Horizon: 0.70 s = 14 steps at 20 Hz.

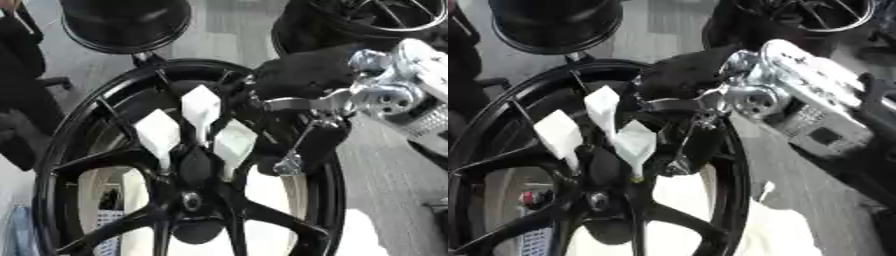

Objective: Pull the pin out of the wheel hub.

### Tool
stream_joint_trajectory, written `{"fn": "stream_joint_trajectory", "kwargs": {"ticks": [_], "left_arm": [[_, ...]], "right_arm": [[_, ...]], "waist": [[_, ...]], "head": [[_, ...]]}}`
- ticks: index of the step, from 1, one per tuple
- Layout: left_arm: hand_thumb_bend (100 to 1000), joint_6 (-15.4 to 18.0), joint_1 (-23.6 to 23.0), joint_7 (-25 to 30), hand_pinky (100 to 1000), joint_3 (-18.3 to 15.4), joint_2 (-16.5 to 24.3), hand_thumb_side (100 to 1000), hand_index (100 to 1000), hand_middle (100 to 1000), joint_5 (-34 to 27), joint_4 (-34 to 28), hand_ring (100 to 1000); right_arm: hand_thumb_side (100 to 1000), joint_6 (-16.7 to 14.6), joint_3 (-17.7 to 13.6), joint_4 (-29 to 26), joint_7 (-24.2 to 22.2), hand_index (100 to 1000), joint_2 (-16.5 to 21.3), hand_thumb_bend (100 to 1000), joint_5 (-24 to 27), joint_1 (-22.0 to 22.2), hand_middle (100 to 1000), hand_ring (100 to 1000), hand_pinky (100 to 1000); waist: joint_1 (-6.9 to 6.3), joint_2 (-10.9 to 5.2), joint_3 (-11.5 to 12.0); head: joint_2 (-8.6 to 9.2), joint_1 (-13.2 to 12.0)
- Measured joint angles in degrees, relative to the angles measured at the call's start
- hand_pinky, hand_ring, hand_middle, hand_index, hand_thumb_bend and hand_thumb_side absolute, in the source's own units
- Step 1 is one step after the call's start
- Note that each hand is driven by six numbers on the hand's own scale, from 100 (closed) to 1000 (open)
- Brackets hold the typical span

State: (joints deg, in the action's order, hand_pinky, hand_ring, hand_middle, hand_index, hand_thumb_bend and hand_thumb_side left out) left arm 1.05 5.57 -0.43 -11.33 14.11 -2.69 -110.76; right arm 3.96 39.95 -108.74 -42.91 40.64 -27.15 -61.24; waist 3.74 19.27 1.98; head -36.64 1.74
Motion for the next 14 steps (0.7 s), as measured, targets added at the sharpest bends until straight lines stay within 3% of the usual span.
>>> {"fn": "stream_joint_trajectory", "kwargs": {"ticks": [14], "left_arm": [[100,-0.1,0.2,0.4,813,0.2,-0.1,688,811,670,-0.3,0.0,771]], "right_arm": [[222,0.4,-0.4,-0.2,0.9,846,0.0,333,-0.4,0.4,793,883,889]], "waist": [[0.07,1.28,0.0]], "head": [[0.50,0.0]]}}
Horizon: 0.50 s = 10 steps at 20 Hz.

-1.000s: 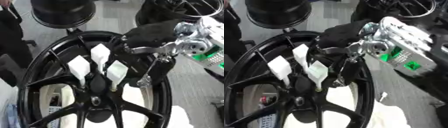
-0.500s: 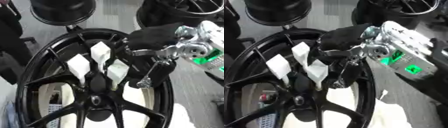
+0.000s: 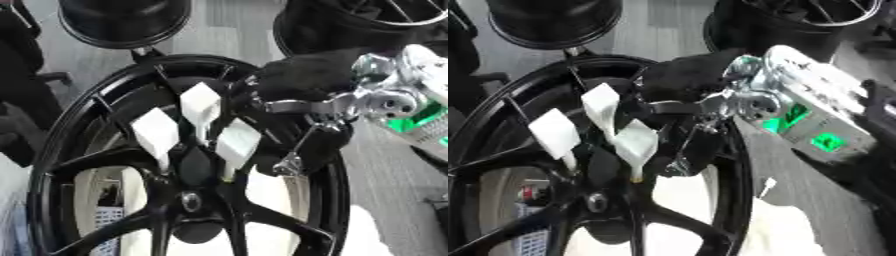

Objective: Pull the pin out of the wheel hub.

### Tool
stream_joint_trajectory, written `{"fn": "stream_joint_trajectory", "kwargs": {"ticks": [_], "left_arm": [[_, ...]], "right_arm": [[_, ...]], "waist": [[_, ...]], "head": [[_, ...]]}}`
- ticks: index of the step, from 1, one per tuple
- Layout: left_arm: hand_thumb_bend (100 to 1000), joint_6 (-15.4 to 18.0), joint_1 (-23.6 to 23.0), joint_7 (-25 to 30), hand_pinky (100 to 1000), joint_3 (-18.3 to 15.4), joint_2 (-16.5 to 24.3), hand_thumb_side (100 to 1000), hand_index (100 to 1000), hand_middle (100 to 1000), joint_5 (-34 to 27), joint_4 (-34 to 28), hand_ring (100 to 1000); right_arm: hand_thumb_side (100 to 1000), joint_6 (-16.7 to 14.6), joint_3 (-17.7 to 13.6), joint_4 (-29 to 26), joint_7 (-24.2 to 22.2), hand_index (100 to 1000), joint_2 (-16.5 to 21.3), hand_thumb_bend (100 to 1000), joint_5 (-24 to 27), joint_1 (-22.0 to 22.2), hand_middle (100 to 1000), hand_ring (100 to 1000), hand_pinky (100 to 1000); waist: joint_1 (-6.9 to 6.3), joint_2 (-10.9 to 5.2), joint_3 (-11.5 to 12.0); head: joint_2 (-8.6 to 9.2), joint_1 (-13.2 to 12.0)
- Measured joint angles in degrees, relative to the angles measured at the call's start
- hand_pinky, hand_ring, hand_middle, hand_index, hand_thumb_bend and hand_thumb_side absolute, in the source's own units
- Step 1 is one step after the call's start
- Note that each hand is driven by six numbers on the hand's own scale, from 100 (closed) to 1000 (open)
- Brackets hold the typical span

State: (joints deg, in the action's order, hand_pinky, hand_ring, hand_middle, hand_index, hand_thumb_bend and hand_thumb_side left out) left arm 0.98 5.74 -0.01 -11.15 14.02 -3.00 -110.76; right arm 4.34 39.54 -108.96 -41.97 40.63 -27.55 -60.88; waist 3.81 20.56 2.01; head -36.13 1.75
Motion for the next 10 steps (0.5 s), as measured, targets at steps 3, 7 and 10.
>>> {"fn": "stream_joint_trajectory", "kwargs": {"ticks": [3,7,10], "left_arm": [[100,0.0,0.2,0.1,813,0.0,0.0,690,811,670,0.0,0.0,772],[100,0.0,0.2,0.2,814,0.0,0.0,692,811,671,0.0,0.0,772],[100,0.0,0.3,0.2,814,0.0,0.0,693,811,671,0.0,0.0,772]], "right_arm": [[222,0.0,0.0,0.0,0.1,843,0.0,324,-0.3,0.3,787,880,888],[222,0.0,0.0,0.6,0.2,834,-0.2,302,-0.4,0.5,774,875,885],[214,0.1,0.0,0.9,0.3,827,-0.5,282,-0.4,0.6,767,872,884]], "waist": [[0.11,0.20,0.1],[0.19,0.58,0.4],[0.29,0.77,0.5]], "head": [[0.21,0.0],[0.51,0.0],[0.56,0.0]]}}
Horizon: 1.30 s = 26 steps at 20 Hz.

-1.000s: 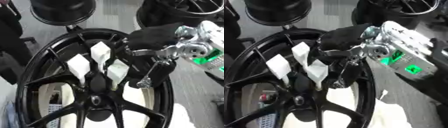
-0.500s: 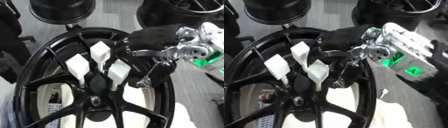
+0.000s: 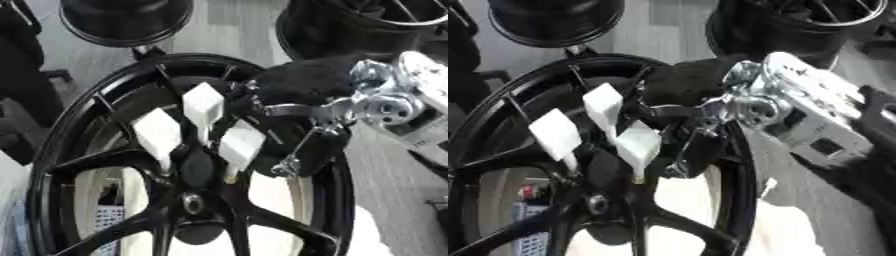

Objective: Pull the pin out of the wheel hub.

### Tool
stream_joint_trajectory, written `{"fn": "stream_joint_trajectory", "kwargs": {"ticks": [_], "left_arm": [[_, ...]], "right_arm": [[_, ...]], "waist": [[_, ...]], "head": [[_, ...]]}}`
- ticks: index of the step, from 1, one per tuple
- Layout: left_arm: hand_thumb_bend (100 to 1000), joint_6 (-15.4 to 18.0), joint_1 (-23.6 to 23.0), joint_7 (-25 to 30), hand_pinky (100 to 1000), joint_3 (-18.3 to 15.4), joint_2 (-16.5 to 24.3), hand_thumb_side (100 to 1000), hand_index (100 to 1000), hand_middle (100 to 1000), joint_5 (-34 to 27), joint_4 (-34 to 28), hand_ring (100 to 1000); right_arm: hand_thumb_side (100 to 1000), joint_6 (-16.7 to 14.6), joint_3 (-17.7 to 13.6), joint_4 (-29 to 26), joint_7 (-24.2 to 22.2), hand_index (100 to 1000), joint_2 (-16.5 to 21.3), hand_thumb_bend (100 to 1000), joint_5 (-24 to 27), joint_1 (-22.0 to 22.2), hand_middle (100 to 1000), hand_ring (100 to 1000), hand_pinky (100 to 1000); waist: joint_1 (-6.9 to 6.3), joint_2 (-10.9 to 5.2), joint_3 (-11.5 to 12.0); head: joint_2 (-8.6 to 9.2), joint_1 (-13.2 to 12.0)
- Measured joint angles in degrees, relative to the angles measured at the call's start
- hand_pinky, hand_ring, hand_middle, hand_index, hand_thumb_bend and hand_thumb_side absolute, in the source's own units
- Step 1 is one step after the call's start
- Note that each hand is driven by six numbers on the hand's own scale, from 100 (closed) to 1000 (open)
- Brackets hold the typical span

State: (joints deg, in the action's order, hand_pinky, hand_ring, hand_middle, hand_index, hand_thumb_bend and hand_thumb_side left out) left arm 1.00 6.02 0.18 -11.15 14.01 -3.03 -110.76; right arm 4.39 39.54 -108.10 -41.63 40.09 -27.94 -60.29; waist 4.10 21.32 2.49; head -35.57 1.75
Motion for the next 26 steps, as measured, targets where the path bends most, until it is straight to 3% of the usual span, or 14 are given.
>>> {"fn": "stream_joint_trajectory", "kwargs": {"ticks": [13,21,26], "left_arm": [[100,-0.1,0.1,0.1,816,0.0,0.0,696,811,673,-0.1,0.0,772],[100,-0.1,0.1,0.2,818,0.0,0.0,696,811,674,-0.1,0.0,773],[100,-0.1,0.1,0.3,818,0.0,0.0,695,811,675,-0.2,0.0,773]], "right_arm": [[159,0.7,0.0,0.4,0.6,757,-0.5,220,0.0,0.4,667,842,874],[119,1.7,0.0,0.4,1.2,584,-0.5,143,1.4,0.4,472,789,854],[136,2.7,0.0,0.1,1.7,525,-0.5,100,3.2,0.3,415,755,846]], "waist": [[0.26,0.35,0.4],[0.51,0.34,0.4],[0.64,0.12,0.4]], "head": [[0.44,0.0],[0.44,-0.1],[0.44,-0.1]]}}
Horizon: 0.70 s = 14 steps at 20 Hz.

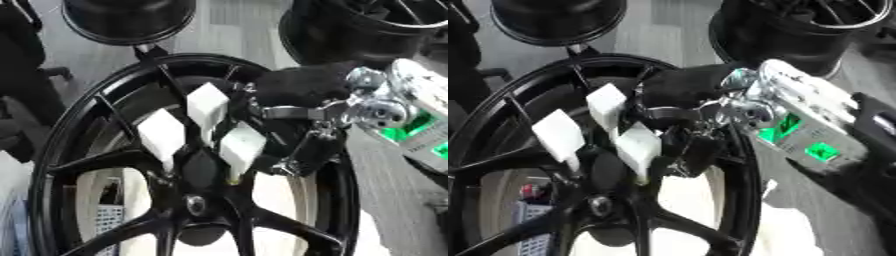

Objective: Pull the pin out of the wheel hub.

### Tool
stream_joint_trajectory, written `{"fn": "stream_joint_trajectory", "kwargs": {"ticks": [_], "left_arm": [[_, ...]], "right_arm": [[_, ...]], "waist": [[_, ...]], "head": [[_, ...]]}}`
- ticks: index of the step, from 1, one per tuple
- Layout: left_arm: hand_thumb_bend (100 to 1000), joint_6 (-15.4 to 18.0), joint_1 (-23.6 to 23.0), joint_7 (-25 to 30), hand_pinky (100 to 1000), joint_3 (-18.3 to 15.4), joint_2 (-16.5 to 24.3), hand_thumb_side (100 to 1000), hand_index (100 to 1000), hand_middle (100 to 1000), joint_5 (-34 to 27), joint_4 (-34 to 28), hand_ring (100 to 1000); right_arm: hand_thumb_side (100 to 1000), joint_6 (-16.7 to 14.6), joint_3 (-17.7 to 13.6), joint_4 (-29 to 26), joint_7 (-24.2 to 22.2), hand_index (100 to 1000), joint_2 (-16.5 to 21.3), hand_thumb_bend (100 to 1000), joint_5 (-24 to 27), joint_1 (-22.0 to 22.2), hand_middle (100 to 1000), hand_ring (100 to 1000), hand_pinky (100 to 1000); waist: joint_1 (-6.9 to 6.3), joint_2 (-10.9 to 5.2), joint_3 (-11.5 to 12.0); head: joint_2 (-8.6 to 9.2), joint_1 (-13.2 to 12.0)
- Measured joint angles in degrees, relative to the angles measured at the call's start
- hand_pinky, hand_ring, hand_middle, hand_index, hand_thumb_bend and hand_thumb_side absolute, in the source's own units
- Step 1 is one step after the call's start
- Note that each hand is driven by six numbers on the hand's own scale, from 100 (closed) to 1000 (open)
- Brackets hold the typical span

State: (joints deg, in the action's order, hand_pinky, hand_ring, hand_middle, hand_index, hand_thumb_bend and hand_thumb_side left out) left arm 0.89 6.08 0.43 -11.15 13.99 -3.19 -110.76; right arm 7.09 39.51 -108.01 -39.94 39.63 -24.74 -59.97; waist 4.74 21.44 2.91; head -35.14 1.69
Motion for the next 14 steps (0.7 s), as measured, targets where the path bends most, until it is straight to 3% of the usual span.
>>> {"fn": "stream_joint_trajectory", "kwargs": {"ticks": [14], "left_arm": [[100,-0.2,-0.1,0.2,820,0.0,0.0,691,812,676,0.0,0.0,773]], "right_arm": [[174,2.2,-0.4,0.0,-1.8,460,1.3,100,4.2,-2.6,346,738,846]], "waist": [[0.71,-1.60,0.0]], "head": [[0.05,0.0]]}}
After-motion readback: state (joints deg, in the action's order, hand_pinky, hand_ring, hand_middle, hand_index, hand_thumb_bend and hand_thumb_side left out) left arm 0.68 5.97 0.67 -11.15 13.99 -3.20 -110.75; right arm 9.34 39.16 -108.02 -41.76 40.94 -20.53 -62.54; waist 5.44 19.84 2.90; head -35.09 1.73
